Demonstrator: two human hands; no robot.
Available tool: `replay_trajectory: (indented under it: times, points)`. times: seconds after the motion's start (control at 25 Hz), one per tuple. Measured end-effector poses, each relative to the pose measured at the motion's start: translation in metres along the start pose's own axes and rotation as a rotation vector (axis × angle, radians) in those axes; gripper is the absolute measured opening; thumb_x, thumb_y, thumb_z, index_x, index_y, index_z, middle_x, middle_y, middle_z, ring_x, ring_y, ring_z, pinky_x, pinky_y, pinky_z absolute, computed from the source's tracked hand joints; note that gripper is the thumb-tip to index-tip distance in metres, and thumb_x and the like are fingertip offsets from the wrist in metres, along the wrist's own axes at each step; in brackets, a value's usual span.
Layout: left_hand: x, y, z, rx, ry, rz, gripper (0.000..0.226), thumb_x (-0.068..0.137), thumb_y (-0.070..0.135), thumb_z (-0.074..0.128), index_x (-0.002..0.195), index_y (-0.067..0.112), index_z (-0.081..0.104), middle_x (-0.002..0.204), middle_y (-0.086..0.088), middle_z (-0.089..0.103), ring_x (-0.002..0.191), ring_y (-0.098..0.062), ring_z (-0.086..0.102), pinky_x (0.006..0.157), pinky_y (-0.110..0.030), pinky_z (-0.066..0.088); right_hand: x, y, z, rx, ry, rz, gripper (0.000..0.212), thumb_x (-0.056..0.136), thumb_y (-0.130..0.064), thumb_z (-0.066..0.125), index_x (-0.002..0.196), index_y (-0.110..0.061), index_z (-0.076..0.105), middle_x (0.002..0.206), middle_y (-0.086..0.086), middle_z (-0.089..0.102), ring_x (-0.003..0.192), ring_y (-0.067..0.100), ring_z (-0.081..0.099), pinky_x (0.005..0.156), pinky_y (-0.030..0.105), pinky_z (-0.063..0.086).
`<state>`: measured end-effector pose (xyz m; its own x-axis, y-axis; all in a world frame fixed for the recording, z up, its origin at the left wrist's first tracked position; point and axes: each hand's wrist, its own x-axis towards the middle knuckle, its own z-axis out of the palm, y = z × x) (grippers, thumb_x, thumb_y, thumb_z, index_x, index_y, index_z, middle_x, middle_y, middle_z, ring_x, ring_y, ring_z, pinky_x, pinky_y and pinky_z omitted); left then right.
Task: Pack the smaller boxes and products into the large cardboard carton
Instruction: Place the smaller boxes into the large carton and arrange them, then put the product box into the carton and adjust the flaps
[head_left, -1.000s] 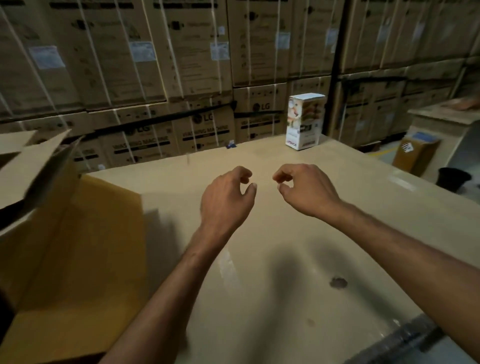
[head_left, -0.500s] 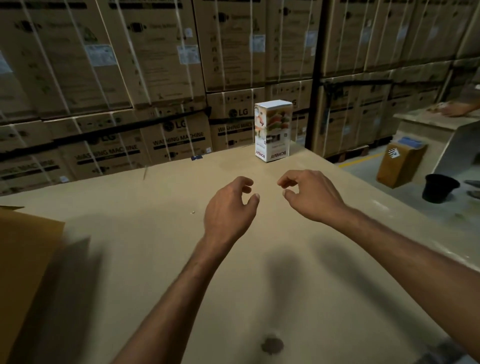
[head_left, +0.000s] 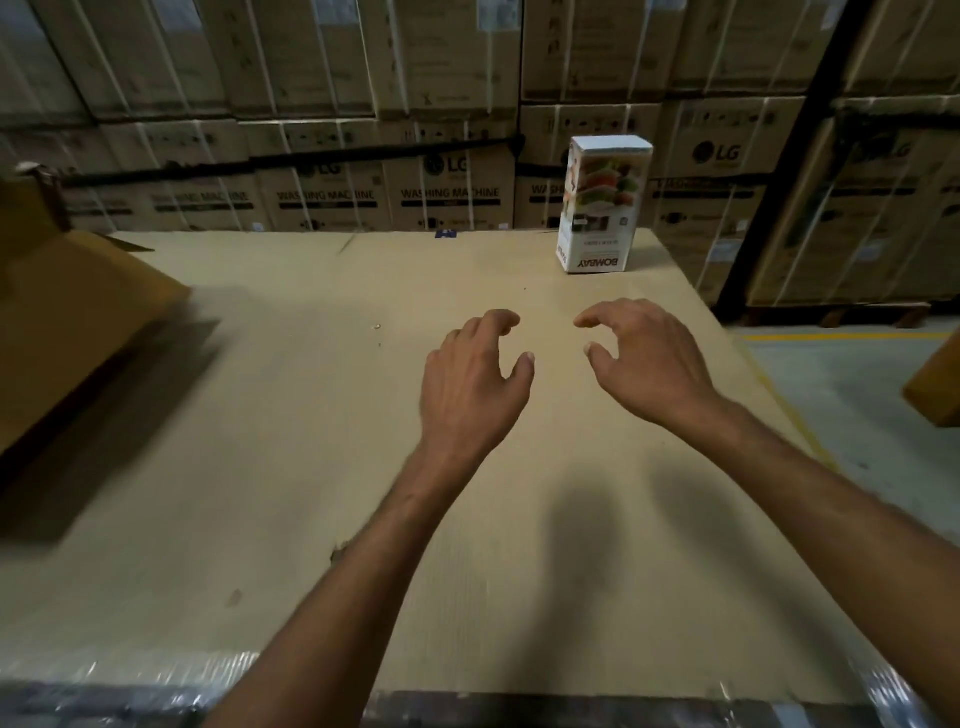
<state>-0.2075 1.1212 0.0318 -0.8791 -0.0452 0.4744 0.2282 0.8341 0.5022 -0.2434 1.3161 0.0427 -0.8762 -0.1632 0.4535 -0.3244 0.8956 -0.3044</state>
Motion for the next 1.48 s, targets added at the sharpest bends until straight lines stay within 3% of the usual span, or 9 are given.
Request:
replay_trajectory:
  times: [0.4, 0.6, 1.08, 1.48]
  points:
    - [-0.101, 0.091, 0.011, -0.016, 0.111, -0.07, 0.046, 0.091, 0.04, 0.068, 0.134, 0.027, 0.056, 0.13, 0.011, 0.064, 0.118, -0.018, 0.057, 0.095, -0.041, 0.048, -0.096, 0.054, -0.054, -0.113, 0.004, -0.191, 0.034, 0.086, -0.014, 0.072, 0.119, -0.02, 0.071, 0.12, -0.002, 0.071, 0.115, 0.024, 0.059, 0.09, 0.038, 0.045]
    - [-0.111, 0.149, 0.034, -0.01, 0.124, -0.089, 0.044, 0.093, 0.04, 0.065, 0.134, 0.028, 0.056, 0.13, 0.011, 0.064, 0.12, -0.019, 0.056, 0.097, -0.042, 0.047, -0.11, 0.097, -0.087, -0.143, 0.046, -0.268, 0.033, 0.085, -0.013, 0.073, 0.117, -0.019, 0.072, 0.117, -0.002, 0.071, 0.112, 0.023, 0.06, 0.088, 0.04, 0.047]
    - [-0.01, 0.312, 0.197, 0.002, 0.256, -0.236, 0.043, 0.095, 0.038, 0.065, 0.135, 0.03, 0.054, 0.132, 0.012, 0.062, 0.123, -0.016, 0.054, 0.098, -0.042, 0.047, -0.014, 0.316, -0.139, -0.006, -0.021, -0.353, 0.034, 0.093, -0.023, 0.066, 0.127, -0.026, 0.066, 0.13, -0.006, 0.065, 0.125, 0.018, 0.052, 0.102, 0.04, 0.042]
    - [0.068, 0.334, 0.233, -0.003, 0.263, -0.279, 0.046, 0.094, 0.039, 0.066, 0.137, 0.03, 0.052, 0.132, 0.011, 0.062, 0.124, -0.015, 0.055, 0.099, -0.043, 0.049, 0.071, 0.369, -0.14, 0.105, -0.008, -0.319, 0.039, 0.092, -0.023, 0.067, 0.131, -0.028, 0.065, 0.133, -0.006, 0.064, 0.127, 0.017, 0.051, 0.105, 0.041, 0.044]
